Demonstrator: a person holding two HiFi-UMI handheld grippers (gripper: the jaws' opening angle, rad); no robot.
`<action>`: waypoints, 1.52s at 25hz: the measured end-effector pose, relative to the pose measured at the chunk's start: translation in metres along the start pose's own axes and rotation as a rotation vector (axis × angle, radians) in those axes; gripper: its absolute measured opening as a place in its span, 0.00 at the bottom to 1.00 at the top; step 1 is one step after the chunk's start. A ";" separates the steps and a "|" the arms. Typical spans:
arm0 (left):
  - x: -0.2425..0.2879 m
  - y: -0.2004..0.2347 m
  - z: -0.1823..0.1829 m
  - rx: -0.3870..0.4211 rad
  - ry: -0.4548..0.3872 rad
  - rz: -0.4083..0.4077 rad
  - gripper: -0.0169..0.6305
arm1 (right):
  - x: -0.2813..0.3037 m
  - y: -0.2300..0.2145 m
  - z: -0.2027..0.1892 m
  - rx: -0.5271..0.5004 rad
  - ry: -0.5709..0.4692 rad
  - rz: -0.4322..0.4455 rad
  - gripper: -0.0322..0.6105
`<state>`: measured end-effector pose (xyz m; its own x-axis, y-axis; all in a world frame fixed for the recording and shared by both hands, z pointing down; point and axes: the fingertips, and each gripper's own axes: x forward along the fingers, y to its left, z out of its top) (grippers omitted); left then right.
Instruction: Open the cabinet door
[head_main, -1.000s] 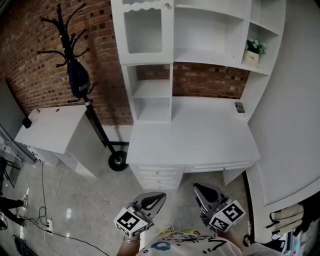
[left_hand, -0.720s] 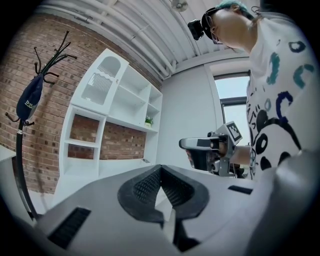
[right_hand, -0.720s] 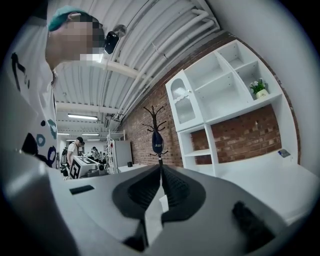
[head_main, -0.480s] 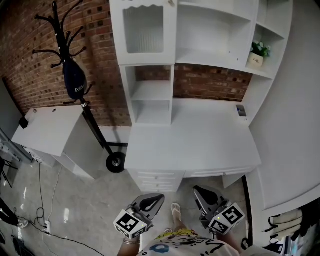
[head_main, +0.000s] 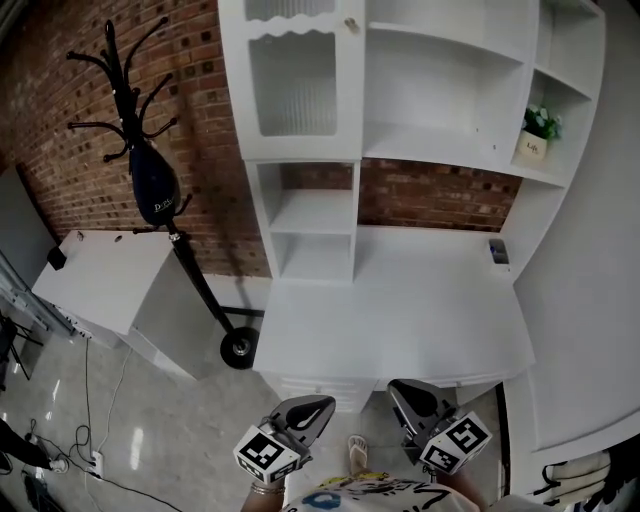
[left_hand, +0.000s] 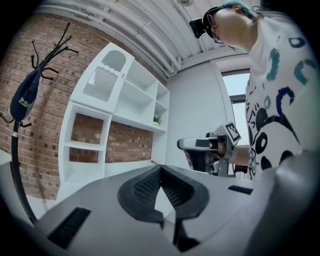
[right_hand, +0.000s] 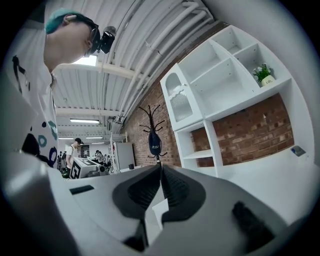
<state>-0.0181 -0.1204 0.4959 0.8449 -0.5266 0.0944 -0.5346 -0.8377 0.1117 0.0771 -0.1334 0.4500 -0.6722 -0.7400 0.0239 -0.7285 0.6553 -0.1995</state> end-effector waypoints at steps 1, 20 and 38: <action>0.006 0.006 0.006 0.006 -0.010 0.007 0.05 | 0.005 -0.006 0.004 -0.002 -0.005 0.006 0.10; 0.106 0.074 0.040 0.008 -0.037 0.045 0.05 | 0.056 -0.111 0.029 -0.019 0.006 0.046 0.10; 0.172 0.140 0.076 0.048 -0.084 0.141 0.05 | 0.101 -0.179 0.054 0.012 -0.025 0.124 0.10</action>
<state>0.0544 -0.3392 0.4528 0.7614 -0.6479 0.0220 -0.6480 -0.7597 0.0552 0.1472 -0.3337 0.4358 -0.7535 -0.6569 -0.0264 -0.6382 0.7405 -0.2108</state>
